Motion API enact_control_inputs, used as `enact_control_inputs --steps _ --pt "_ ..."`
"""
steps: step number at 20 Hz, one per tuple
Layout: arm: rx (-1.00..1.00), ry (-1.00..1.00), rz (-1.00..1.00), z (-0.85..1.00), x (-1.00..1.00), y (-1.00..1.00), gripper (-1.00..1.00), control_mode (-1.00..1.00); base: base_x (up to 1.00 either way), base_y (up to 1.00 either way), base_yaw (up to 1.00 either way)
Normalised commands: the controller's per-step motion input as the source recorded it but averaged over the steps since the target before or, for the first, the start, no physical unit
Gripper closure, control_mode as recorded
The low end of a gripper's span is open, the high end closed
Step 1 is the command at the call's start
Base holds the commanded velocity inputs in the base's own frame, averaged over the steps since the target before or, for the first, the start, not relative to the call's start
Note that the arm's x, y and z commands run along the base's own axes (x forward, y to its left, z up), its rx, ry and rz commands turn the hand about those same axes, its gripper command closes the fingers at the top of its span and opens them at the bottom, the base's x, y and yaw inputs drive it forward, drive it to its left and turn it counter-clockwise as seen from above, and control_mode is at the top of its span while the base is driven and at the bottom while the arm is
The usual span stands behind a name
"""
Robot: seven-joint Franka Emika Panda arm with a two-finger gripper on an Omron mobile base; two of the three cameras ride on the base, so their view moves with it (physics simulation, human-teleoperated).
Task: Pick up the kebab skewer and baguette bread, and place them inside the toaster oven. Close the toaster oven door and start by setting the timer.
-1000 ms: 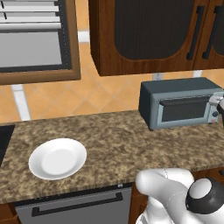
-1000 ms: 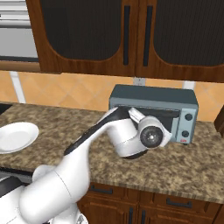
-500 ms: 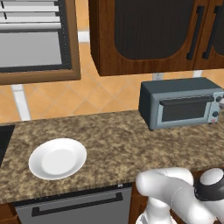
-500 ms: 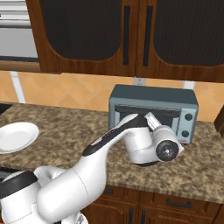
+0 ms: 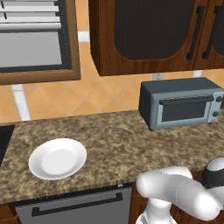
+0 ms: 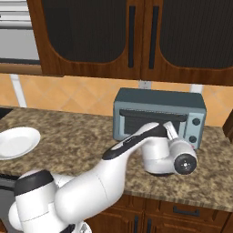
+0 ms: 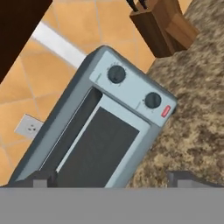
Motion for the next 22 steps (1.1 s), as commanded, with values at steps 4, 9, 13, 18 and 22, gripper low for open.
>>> enact_control_inputs --steps 4,9,13,18,22 --pt "0.16 0.00 -0.11 -0.25 0.32 -0.06 -1.00 -1.00 0.00 0.00 0.00" --pt "0.14 0.00 -0.08 -0.14 0.11 -0.10 -1.00 -1.00 0.00 0.00 0.00" --pt "0.10 0.00 -0.04 -0.16 0.00 -0.28 -1.00 -1.00 0.00 0.00 0.00" --pt "0.00 -0.04 0.00 -0.19 0.07 -0.06 -1.00 -1.00 0.00 0.00 0.00" --pt "0.00 -0.07 0.00 -0.05 0.01 -0.03 -1.00 -1.00 0.00 0.00 0.00"
